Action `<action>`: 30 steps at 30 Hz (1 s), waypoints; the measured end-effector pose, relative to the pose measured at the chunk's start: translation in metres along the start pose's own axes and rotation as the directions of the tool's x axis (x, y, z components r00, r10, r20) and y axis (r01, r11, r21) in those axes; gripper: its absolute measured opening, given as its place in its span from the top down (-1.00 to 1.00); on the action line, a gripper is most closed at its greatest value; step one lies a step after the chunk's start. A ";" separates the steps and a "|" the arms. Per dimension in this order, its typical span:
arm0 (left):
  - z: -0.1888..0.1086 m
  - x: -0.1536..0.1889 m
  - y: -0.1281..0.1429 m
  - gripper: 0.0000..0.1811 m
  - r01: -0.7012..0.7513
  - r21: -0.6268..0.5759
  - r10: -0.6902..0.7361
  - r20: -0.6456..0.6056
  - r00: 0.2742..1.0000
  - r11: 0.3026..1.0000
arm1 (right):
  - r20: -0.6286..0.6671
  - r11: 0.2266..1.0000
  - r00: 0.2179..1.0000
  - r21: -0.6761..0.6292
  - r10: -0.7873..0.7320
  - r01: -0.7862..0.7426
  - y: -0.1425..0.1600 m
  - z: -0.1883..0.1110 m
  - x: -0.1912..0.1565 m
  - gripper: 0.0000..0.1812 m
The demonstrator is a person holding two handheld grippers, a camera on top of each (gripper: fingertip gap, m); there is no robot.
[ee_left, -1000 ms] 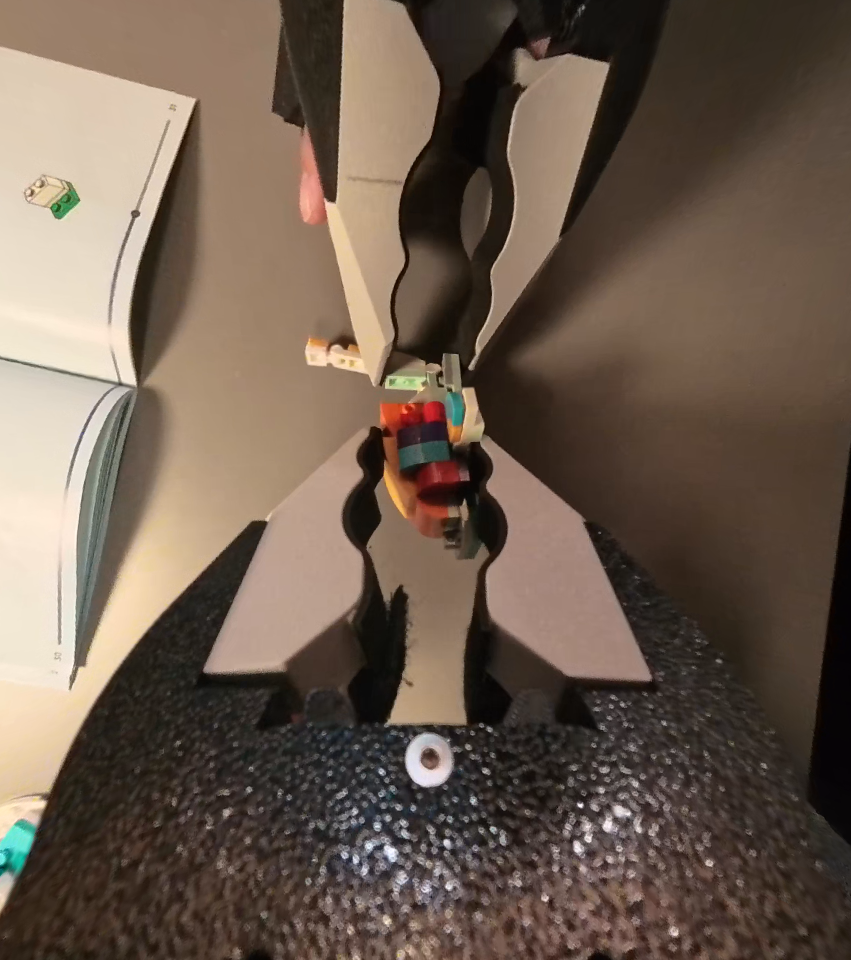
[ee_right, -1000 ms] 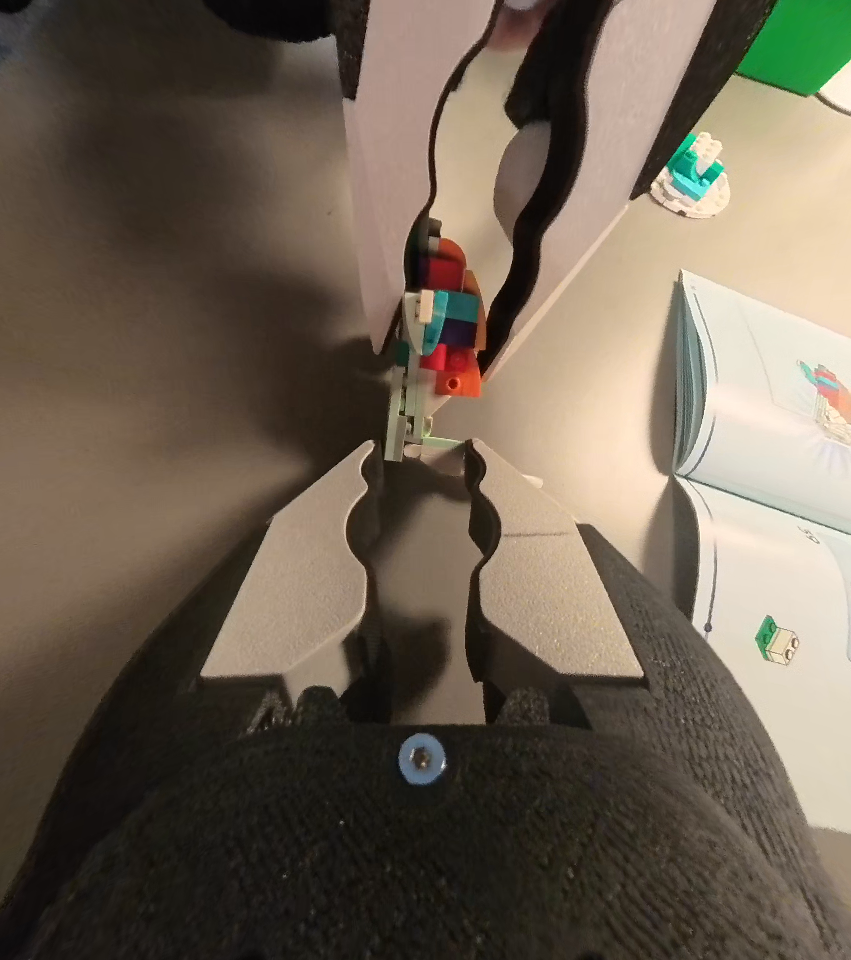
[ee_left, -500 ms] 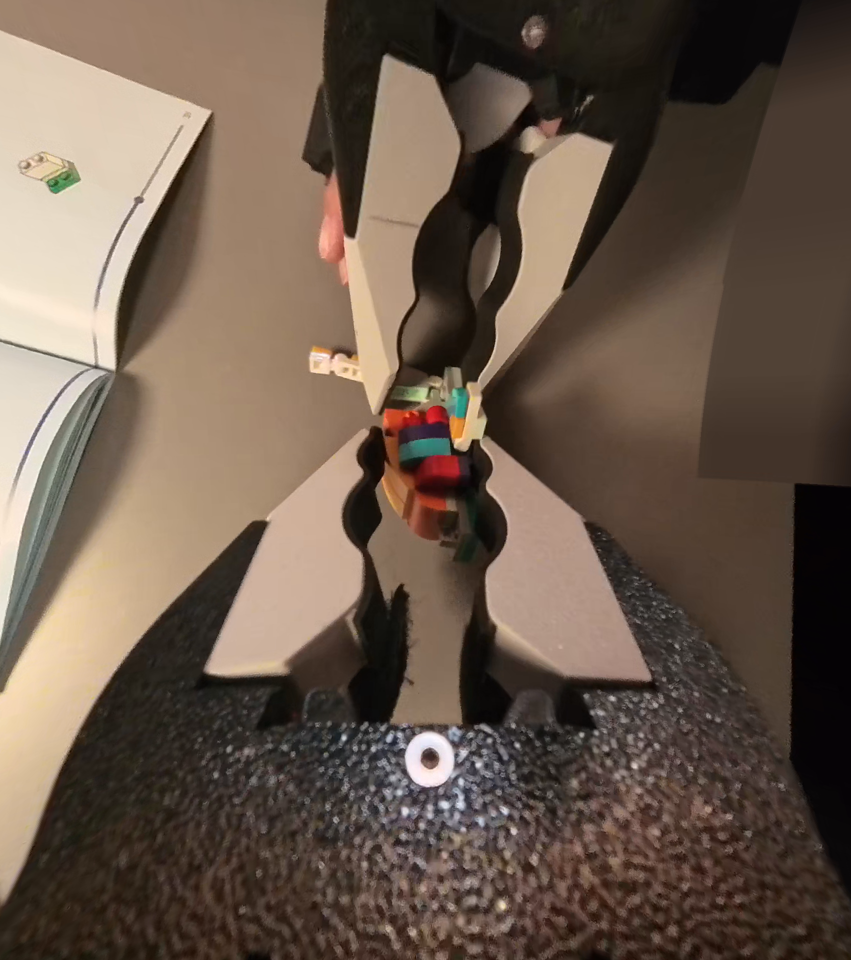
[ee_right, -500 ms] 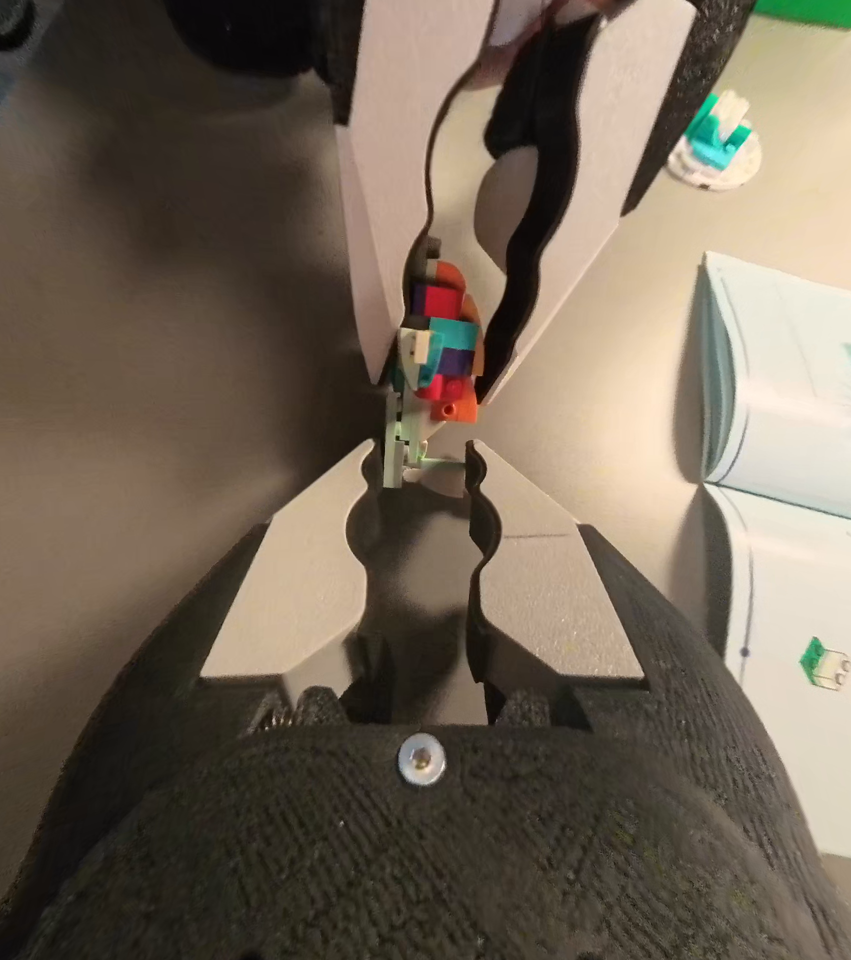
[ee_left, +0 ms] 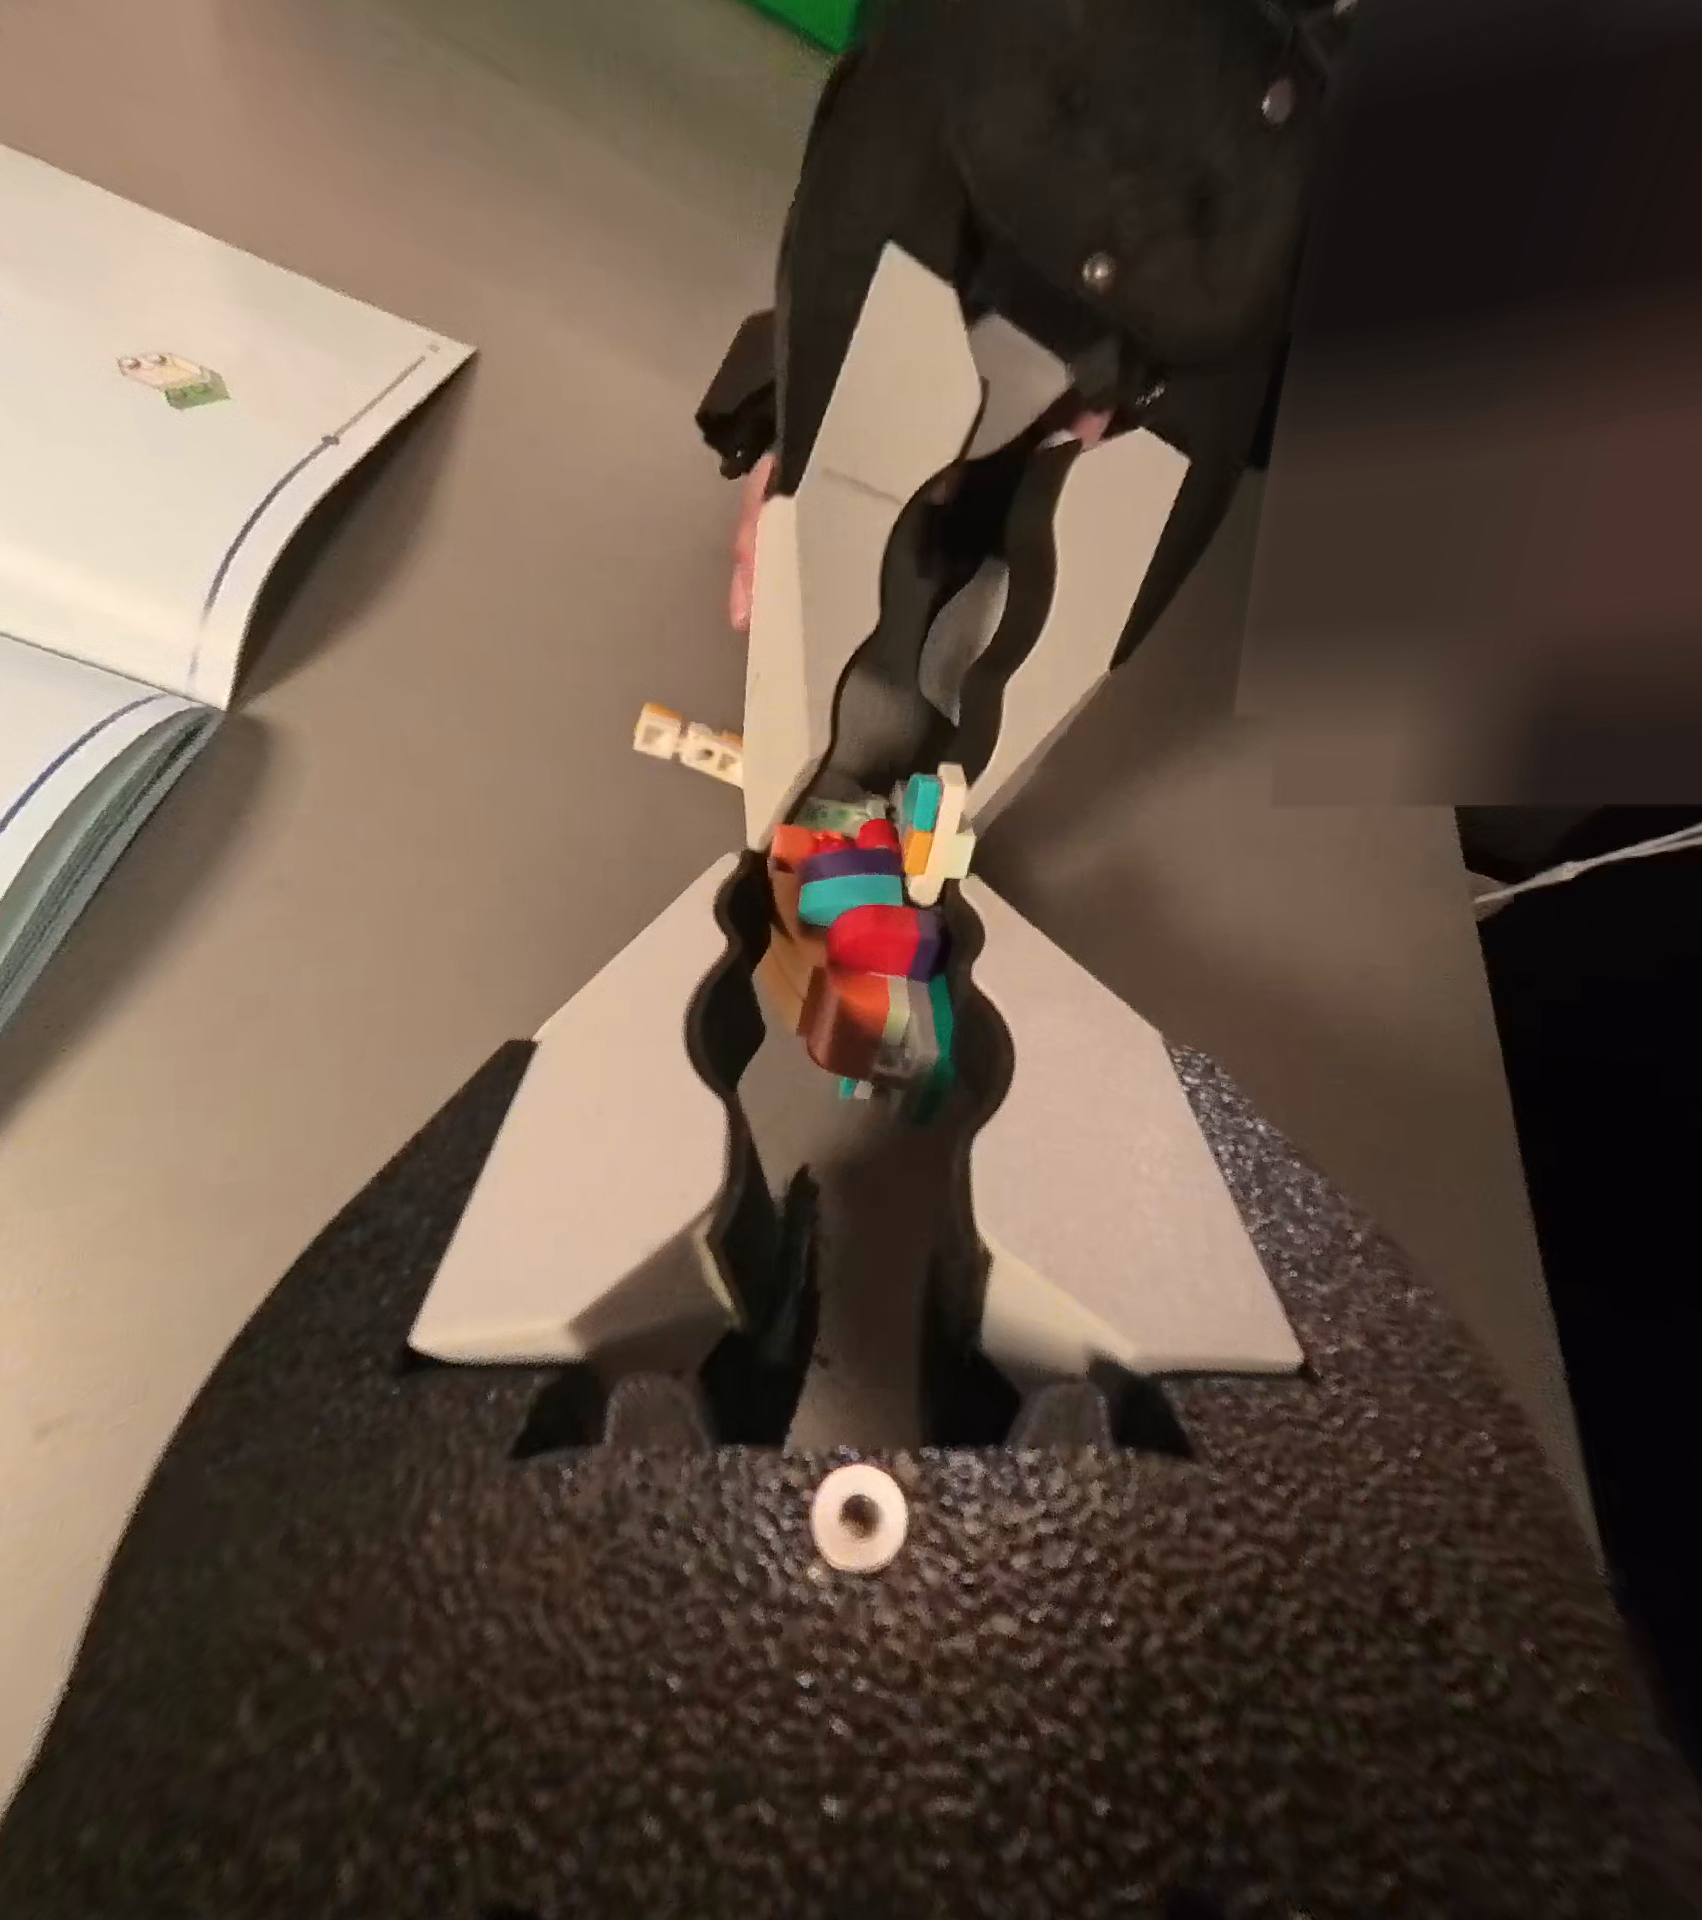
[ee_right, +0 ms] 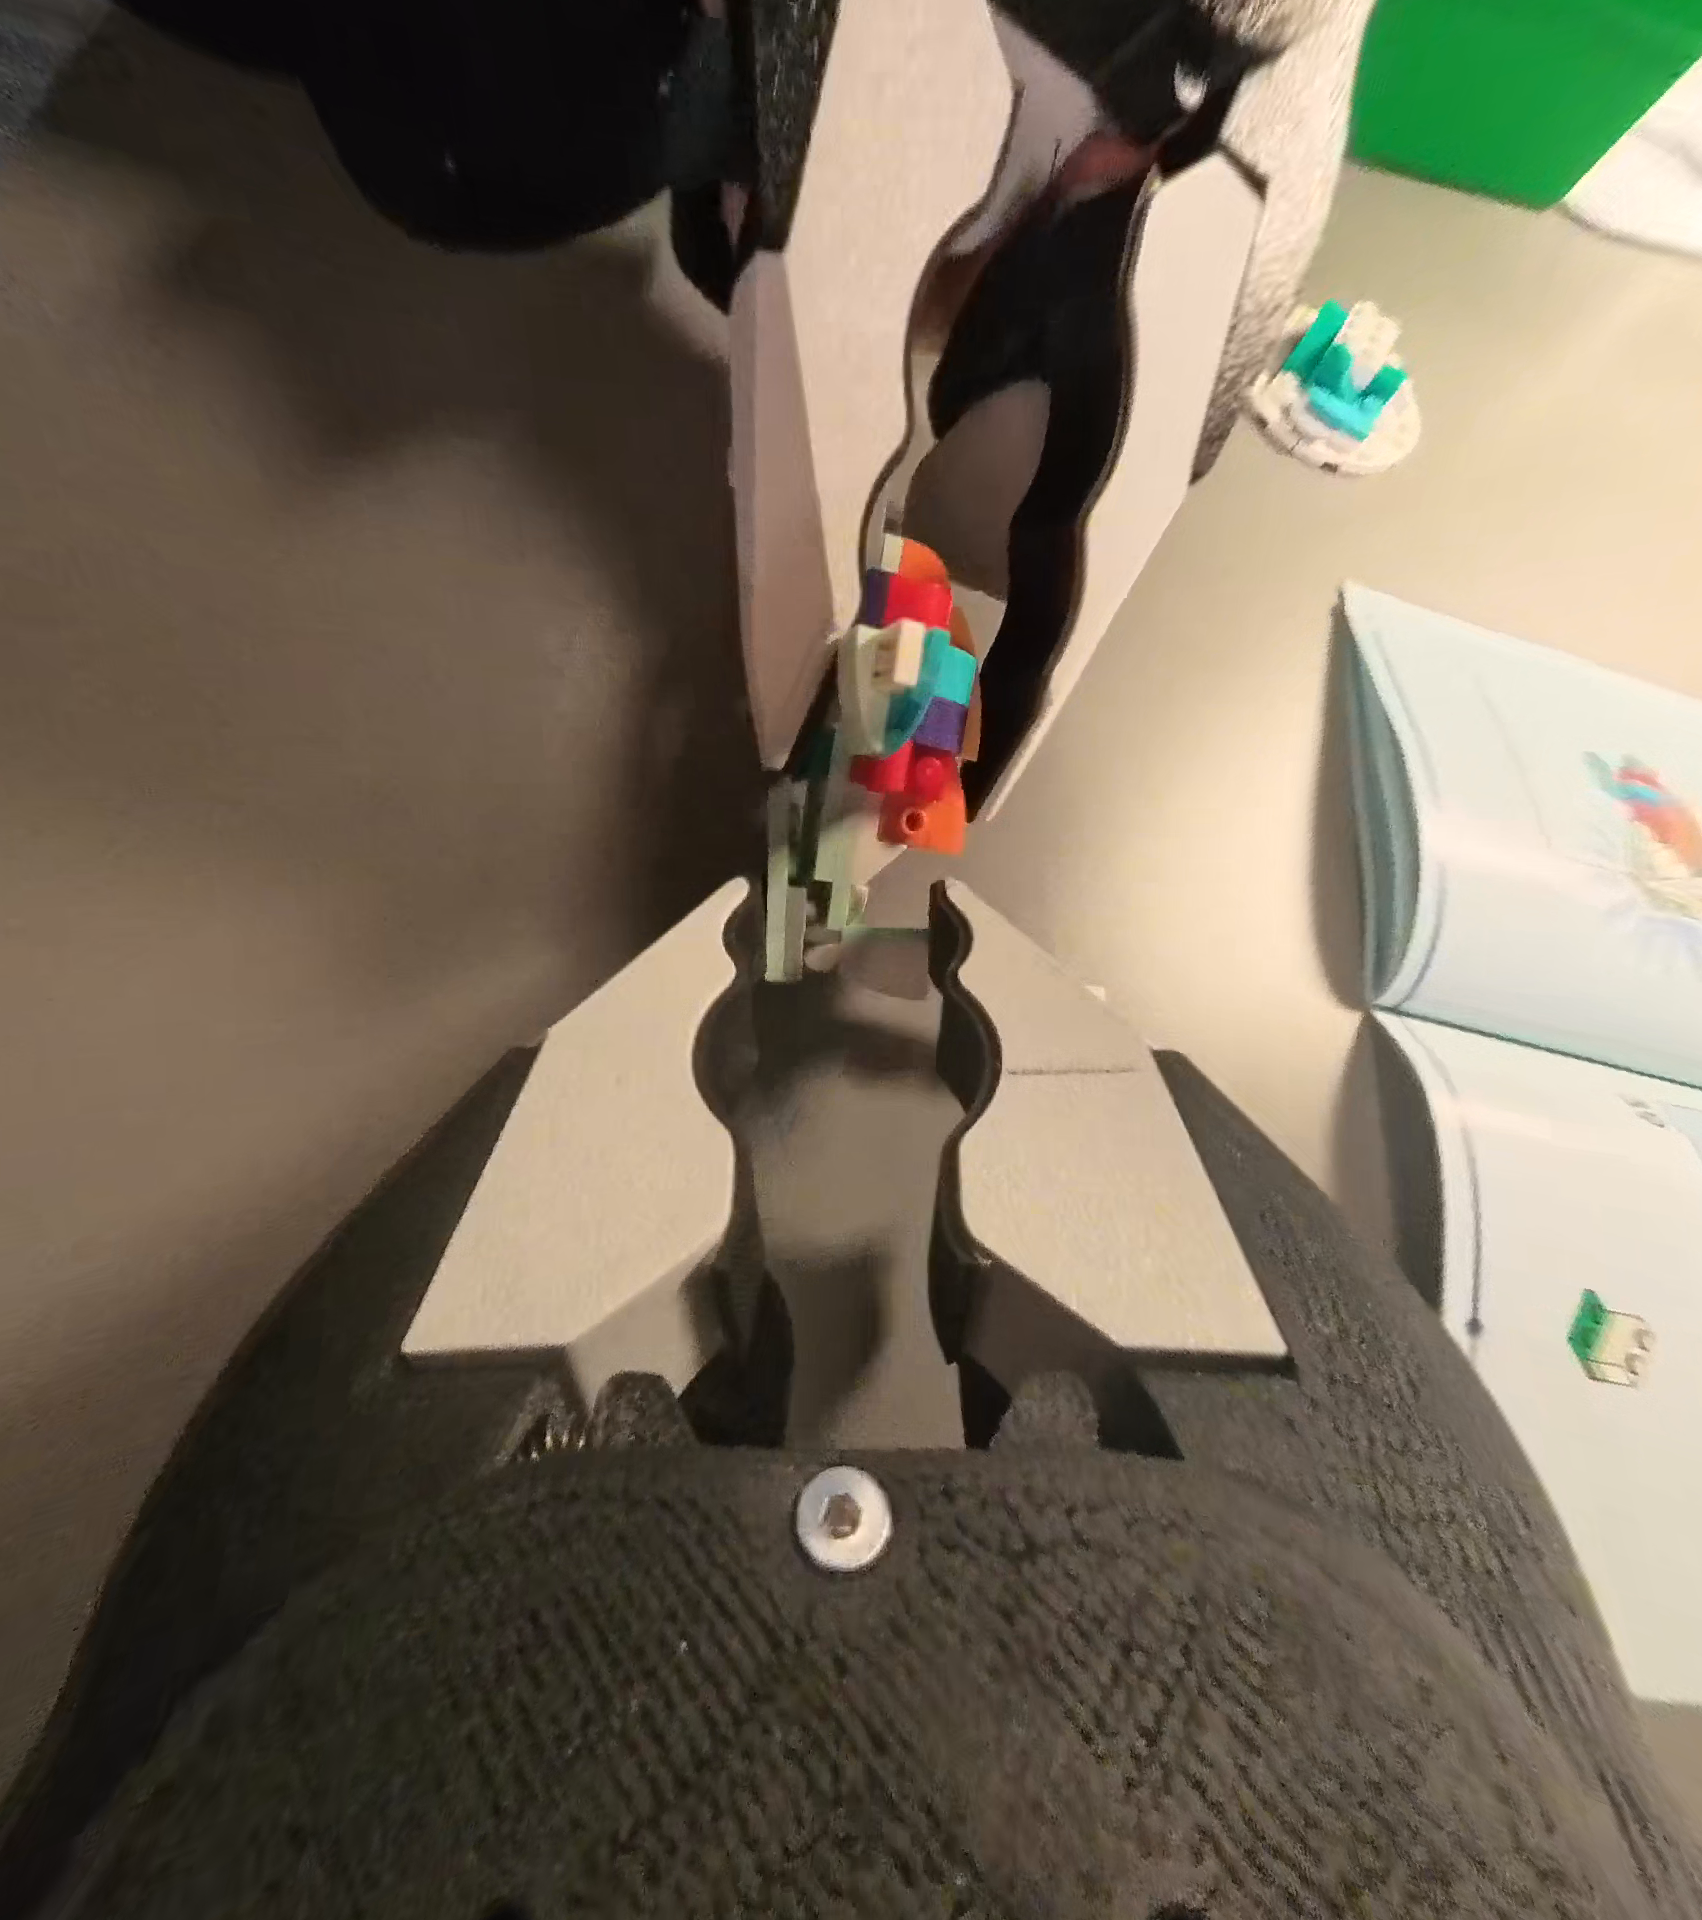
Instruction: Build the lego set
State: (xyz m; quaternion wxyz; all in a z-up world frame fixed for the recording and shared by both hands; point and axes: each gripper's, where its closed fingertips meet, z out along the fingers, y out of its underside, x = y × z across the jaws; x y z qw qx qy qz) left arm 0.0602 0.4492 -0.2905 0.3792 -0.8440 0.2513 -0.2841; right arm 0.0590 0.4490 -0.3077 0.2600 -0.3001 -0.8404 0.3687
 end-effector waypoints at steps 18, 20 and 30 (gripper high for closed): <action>-0.003 0.006 -0.003 0.66 -0.178 0.108 0.169 0.091 0.981 0.978 | -0.061 0.999 0.998 0.036 -0.032 0.034 -0.005 -0.004 0.000 0.68; -0.003 0.005 -0.004 0.66 -0.193 0.098 0.182 0.110 0.977 0.976 | -0.058 0.999 0.998 0.040 -0.026 0.028 -0.005 -0.005 0.001 0.68; -0.001 0.002 -0.003 0.67 -0.194 0.013 0.189 0.158 0.969 0.981 | -0.056 0.999 0.998 0.029 -0.025 0.027 -0.002 -0.005 0.002 0.67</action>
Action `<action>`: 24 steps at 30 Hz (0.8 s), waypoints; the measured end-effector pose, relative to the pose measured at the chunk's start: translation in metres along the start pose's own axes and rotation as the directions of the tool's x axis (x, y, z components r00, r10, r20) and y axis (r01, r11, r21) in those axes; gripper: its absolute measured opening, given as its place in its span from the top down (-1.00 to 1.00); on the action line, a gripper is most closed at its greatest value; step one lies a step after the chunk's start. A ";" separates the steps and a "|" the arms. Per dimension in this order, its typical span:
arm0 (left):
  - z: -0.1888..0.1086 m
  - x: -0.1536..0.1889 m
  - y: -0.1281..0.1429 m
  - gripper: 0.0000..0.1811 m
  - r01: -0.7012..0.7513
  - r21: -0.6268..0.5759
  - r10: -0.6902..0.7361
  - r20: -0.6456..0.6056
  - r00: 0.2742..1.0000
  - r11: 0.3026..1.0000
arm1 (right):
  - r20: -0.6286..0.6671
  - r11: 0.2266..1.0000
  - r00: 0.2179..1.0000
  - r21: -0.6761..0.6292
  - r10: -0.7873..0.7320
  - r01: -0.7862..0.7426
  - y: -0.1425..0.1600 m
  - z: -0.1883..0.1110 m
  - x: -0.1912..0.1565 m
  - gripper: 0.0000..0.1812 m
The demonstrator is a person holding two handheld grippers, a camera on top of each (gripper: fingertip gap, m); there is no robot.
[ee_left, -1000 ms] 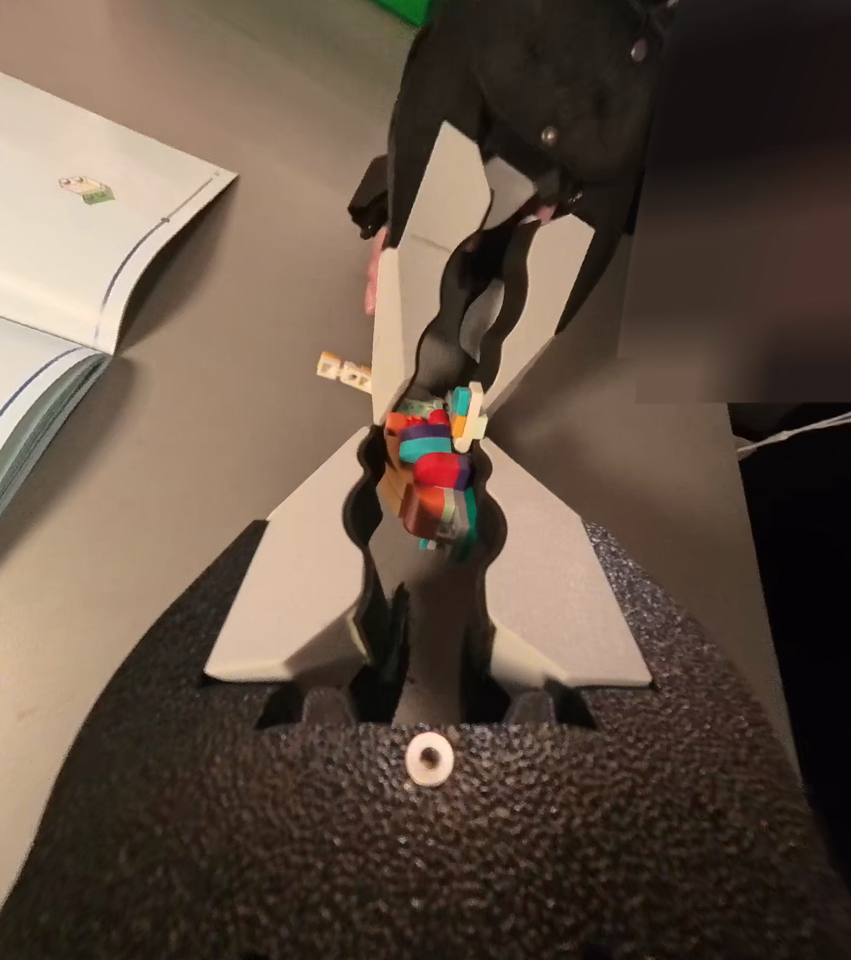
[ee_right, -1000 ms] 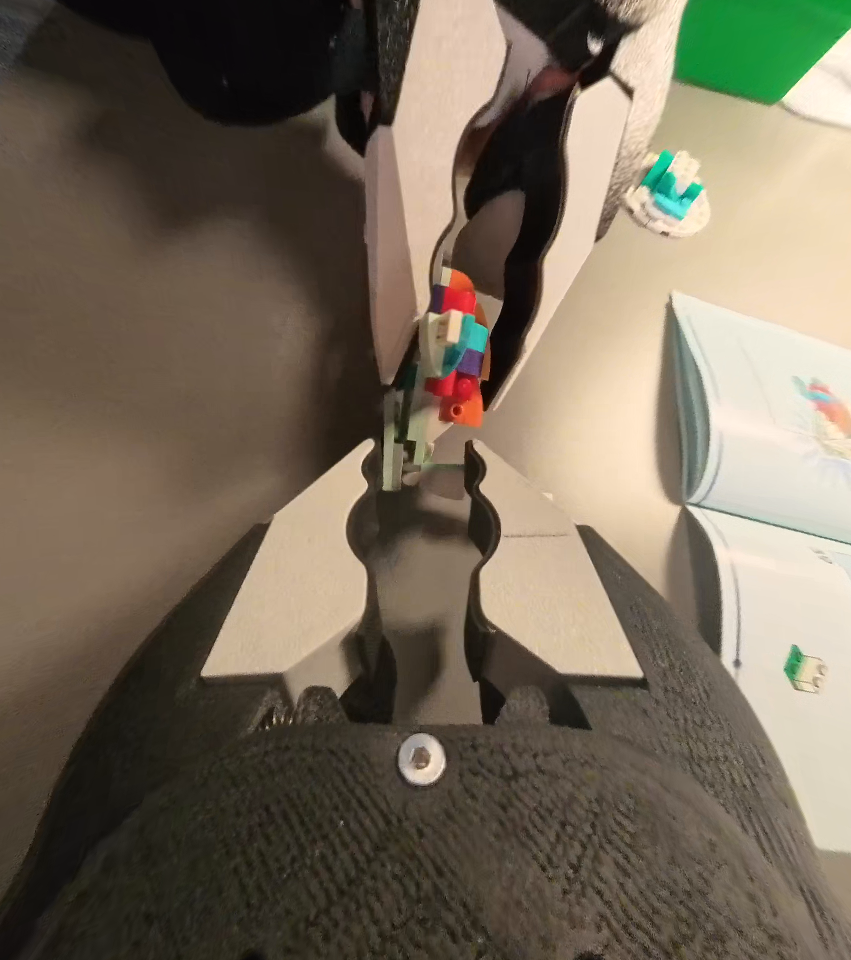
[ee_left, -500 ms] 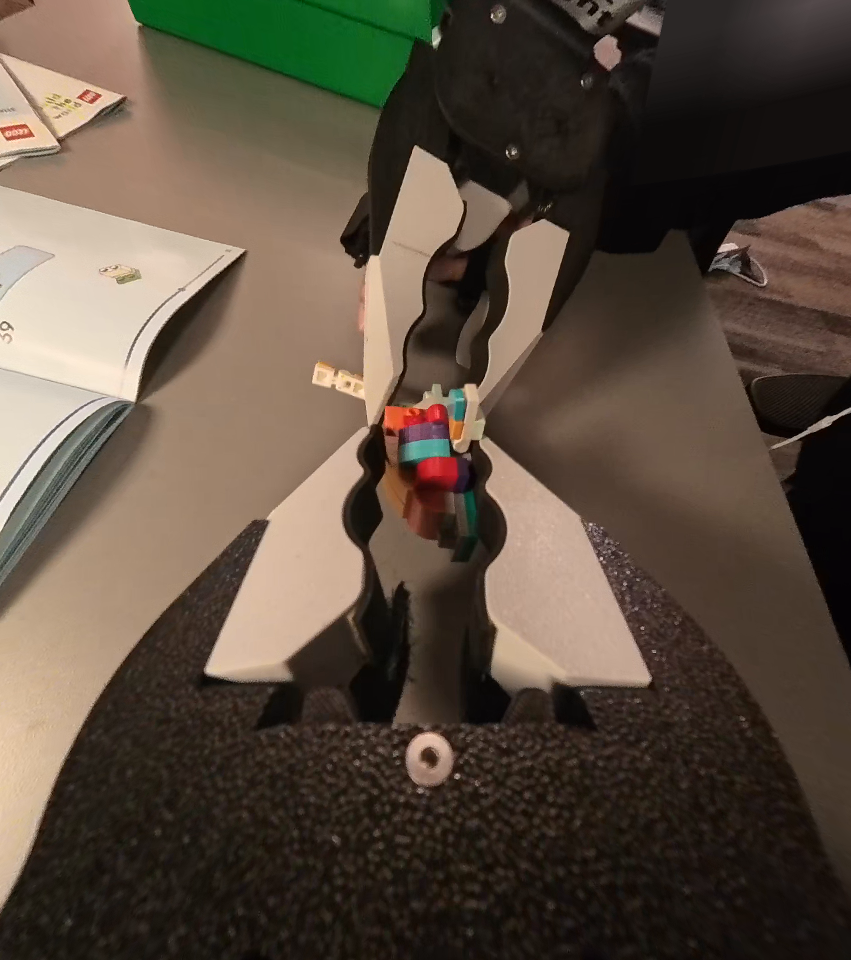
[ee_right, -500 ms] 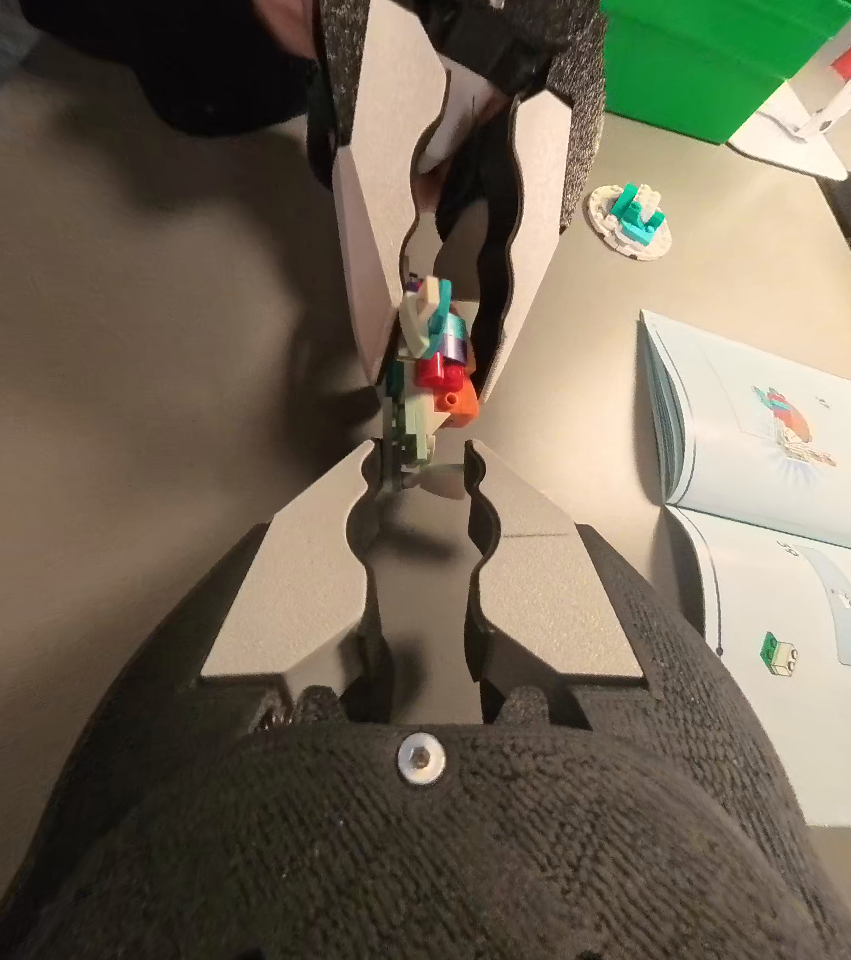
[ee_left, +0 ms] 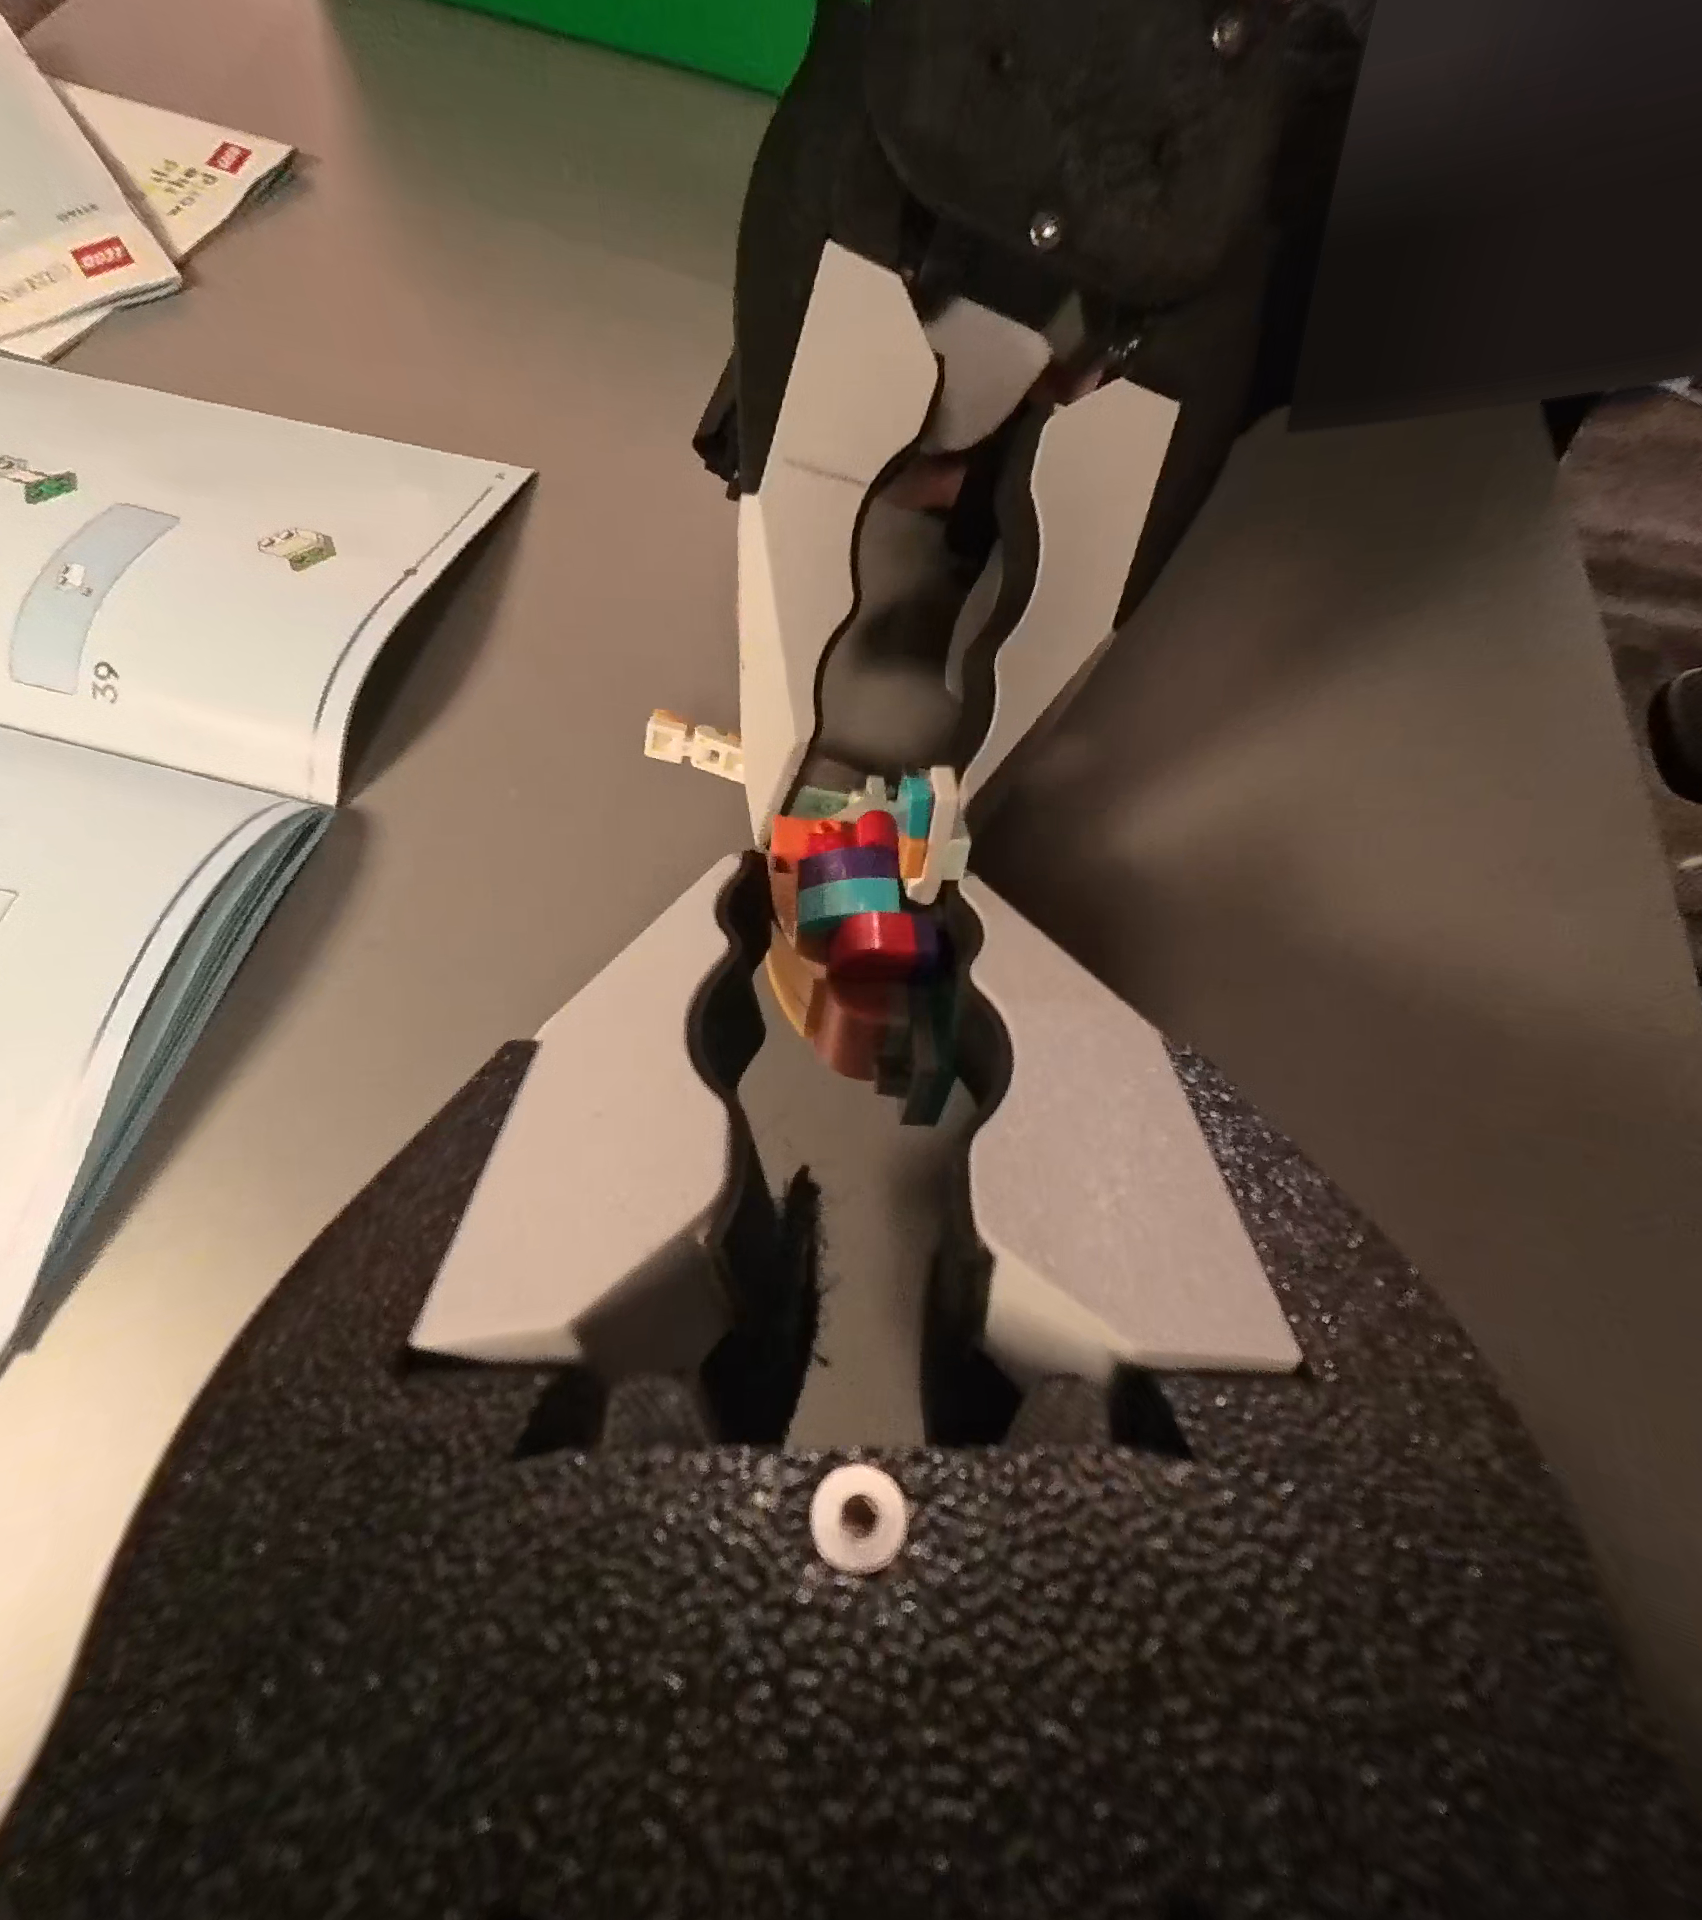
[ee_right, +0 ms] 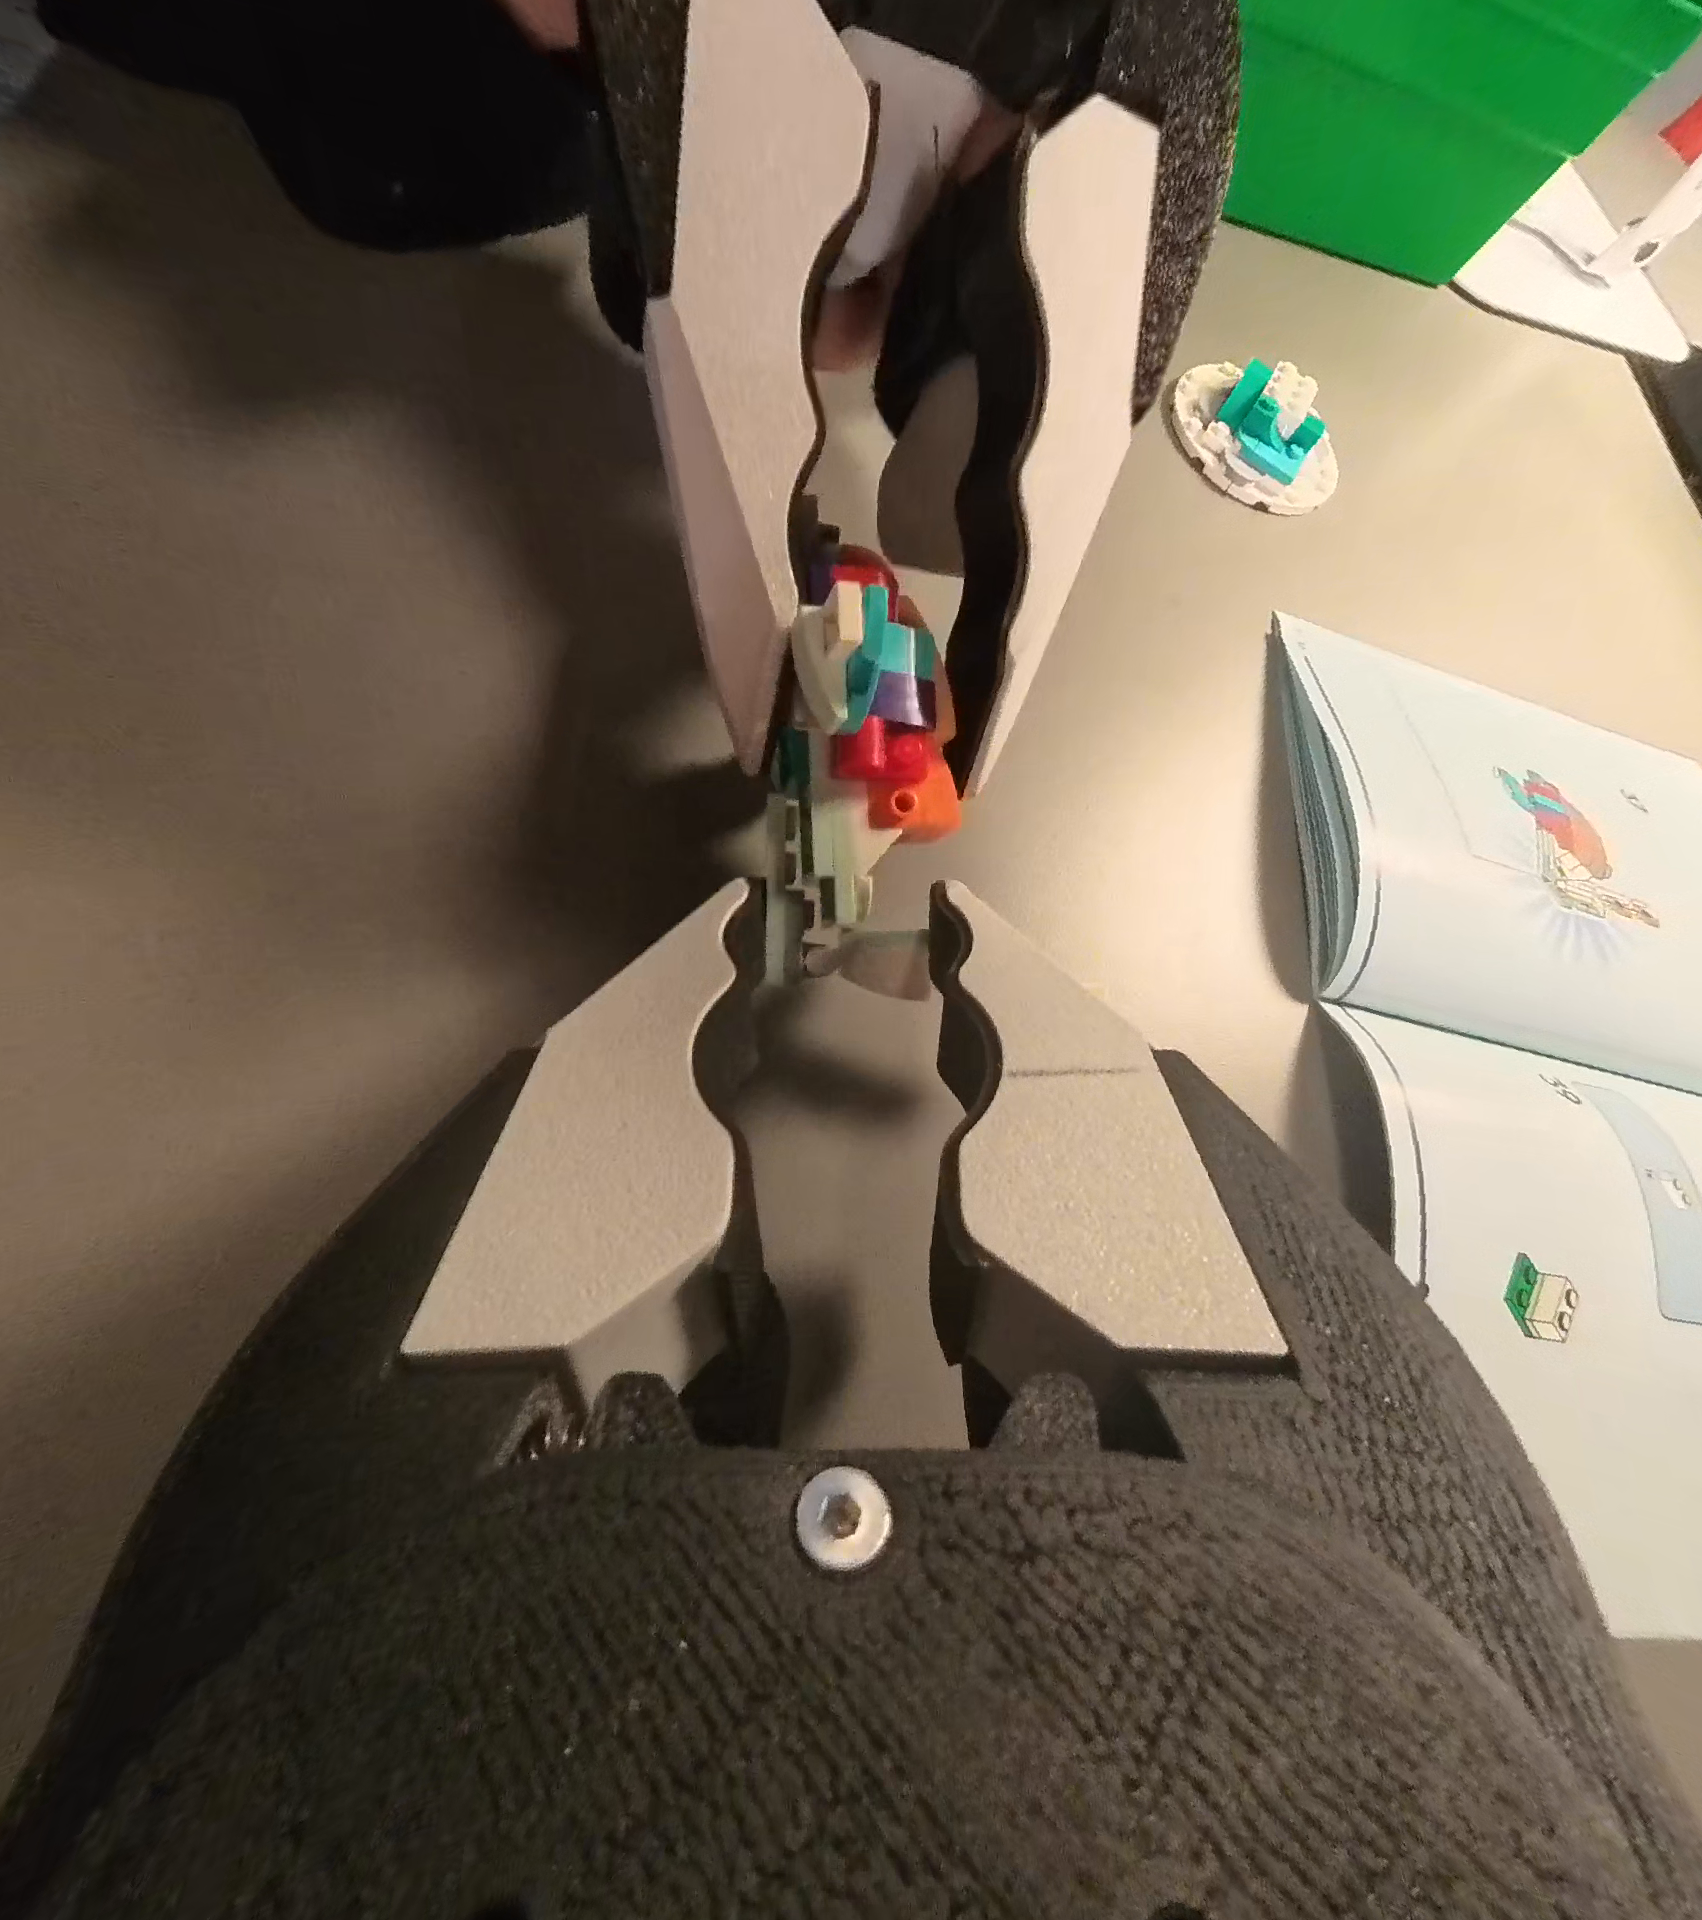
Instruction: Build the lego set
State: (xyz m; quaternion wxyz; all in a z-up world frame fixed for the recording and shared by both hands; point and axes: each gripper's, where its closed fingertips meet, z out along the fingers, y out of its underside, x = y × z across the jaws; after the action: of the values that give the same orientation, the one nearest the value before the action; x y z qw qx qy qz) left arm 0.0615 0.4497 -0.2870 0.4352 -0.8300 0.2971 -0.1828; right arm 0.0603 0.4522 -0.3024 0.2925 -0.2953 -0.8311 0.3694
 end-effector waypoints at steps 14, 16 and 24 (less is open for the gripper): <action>0.004 0.003 0.001 0.67 -0.003 -0.063 0.003 -0.005 1.000 0.998 | 0.019 1.000 1.000 -0.006 -0.019 0.019 0.003 -0.002 -0.002 0.67; 0.005 0.005 0.001 0.67 0.005 -0.073 -0.006 -0.021 1.000 0.997 | 0.036 1.000 0.999 -0.017 -0.010 0.010 0.004 -0.001 -0.004 0.67; 0.007 0.009 0.003 0.64 0.015 -0.084 -0.020 -0.059 0.998 0.996 | 0.062 0.999 0.998 -0.040 0.002 0.000 0.005 0.002 -0.009 0.67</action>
State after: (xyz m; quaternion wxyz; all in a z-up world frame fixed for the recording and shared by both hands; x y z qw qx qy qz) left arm 0.0717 0.4467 -0.2929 0.3892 -0.8443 0.3103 -0.1986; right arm 0.0663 0.4479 -0.3099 0.2606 -0.2899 -0.8469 0.3617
